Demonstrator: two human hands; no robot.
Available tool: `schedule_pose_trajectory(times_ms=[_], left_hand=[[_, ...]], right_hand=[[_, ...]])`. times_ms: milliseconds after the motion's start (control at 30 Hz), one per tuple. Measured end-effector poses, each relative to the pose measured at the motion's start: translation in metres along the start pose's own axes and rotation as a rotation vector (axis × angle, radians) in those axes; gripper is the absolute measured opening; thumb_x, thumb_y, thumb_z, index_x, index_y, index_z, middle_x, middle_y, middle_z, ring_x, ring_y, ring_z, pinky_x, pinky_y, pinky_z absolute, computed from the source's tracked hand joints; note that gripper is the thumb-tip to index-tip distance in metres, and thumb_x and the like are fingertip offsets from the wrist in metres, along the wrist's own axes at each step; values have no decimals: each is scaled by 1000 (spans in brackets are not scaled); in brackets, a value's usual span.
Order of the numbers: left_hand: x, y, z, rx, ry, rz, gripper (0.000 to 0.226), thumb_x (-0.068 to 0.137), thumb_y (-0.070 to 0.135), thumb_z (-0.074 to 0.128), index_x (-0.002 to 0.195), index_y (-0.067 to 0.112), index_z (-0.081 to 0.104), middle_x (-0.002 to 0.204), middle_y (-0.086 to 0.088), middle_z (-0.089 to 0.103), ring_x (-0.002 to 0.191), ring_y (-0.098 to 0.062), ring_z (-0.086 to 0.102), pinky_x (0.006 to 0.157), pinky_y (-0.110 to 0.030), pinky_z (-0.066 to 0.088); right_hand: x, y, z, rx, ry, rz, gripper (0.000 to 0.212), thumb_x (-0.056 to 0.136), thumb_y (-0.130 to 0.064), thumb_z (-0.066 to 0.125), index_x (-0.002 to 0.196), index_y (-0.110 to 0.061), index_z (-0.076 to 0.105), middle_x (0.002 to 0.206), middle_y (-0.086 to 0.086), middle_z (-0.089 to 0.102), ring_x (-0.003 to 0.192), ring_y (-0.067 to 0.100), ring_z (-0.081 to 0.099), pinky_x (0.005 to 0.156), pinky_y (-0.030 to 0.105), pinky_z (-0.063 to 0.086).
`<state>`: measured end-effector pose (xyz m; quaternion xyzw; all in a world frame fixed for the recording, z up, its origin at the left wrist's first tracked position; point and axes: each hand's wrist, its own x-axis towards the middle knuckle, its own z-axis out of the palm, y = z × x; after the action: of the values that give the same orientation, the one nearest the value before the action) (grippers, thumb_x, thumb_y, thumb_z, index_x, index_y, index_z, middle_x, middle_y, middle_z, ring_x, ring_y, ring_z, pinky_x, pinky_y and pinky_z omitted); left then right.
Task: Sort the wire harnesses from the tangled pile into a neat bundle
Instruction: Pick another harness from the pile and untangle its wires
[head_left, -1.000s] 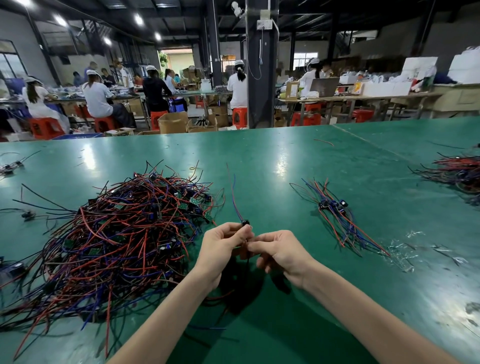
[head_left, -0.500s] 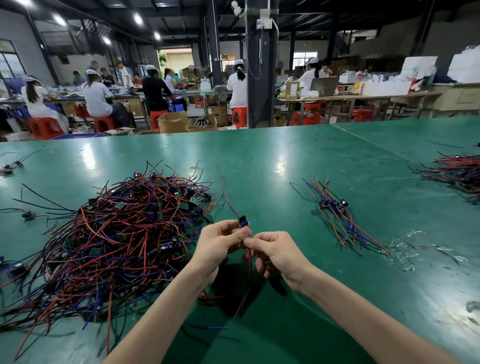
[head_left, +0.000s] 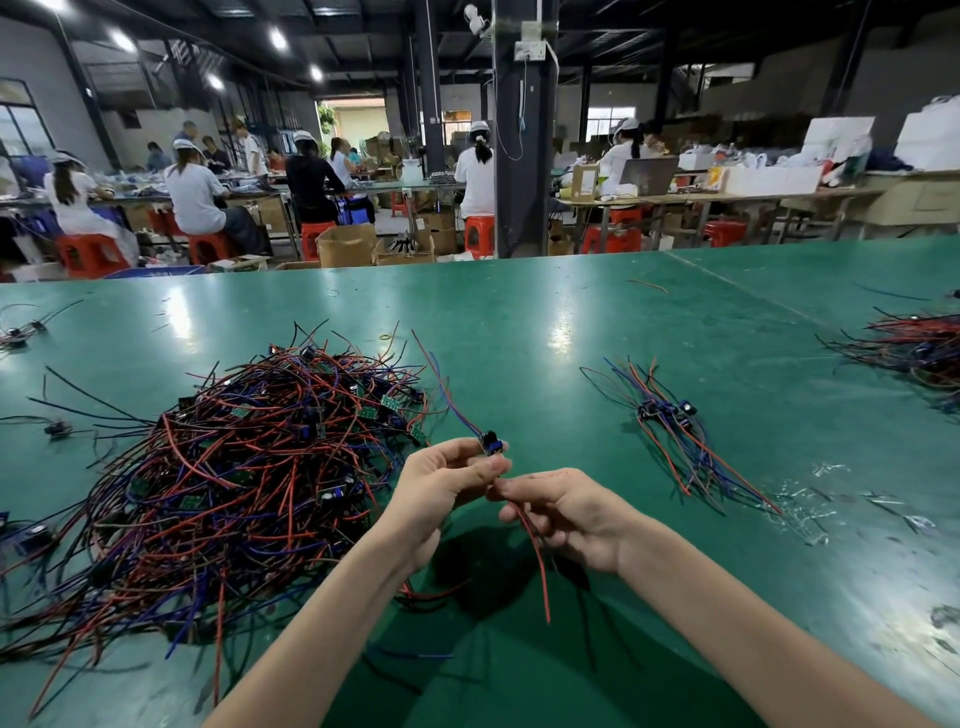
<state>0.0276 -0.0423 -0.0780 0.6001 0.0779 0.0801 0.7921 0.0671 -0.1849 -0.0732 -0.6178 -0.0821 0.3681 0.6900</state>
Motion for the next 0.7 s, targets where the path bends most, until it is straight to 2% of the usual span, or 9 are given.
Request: schedule_pose_trajectory(times_ms=[100, 300, 433, 500, 600, 700], left_hand=[[-2, 3, 1, -60, -50, -32, 16, 78, -2, 63, 94, -1, 66, 68, -5, 68, 66, -11, 67, 65, -20, 56], [-4, 3, 2, -80, -73, -48, 30, 66, 5, 67, 95, -4, 64, 67, -5, 66, 64, -13, 67, 63, -20, 55], [-3, 1, 2, -87, -67, -34, 23, 63, 4, 68, 86, 3, 69, 61, -3, 62, 62, -13, 66, 61, -20, 55], [-3, 0, 2, -68, -52, -35, 17, 69, 1, 67, 85, 5, 69, 64, -5, 64, 60, -12, 65, 59, -19, 54], [-2, -1, 3, -57, -22, -35, 8, 81, -1, 62, 82, 6, 65, 66, -5, 68, 57, -9, 63, 61, -19, 55], [-1, -1, 3, -88, 4, -25, 8, 84, -2, 60, 82, 6, 62, 65, -5, 68, 56, -9, 63, 60, -19, 56]], right_hand=[[-3, -3, -4, 29, -86, 41, 7, 89, -9, 59, 82, -6, 61, 56, 3, 61, 32, 1, 38, 27, 9, 25], [-4, 1, -2, -187, -67, -185, 14, 83, -9, 68, 69, -10, 66, 58, 8, 65, 31, 4, 37, 30, 13, 25], [-4, 0, -4, -411, -24, -333, 16, 86, -8, 66, 71, -9, 64, 55, 1, 65, 32, 4, 39, 30, 15, 29], [-4, 1, -3, -476, -5, -370, 16, 87, -8, 65, 71, -8, 63, 55, -1, 65, 32, 5, 40, 30, 16, 30], [-4, 2, 1, -452, 37, -400, 17, 88, -7, 63, 71, -6, 62, 56, 0, 65, 31, 5, 42, 30, 16, 31], [-4, 3, 5, -297, 56, -355, 21, 89, -5, 61, 68, -4, 62, 55, 5, 65, 32, 7, 46, 31, 17, 36]])
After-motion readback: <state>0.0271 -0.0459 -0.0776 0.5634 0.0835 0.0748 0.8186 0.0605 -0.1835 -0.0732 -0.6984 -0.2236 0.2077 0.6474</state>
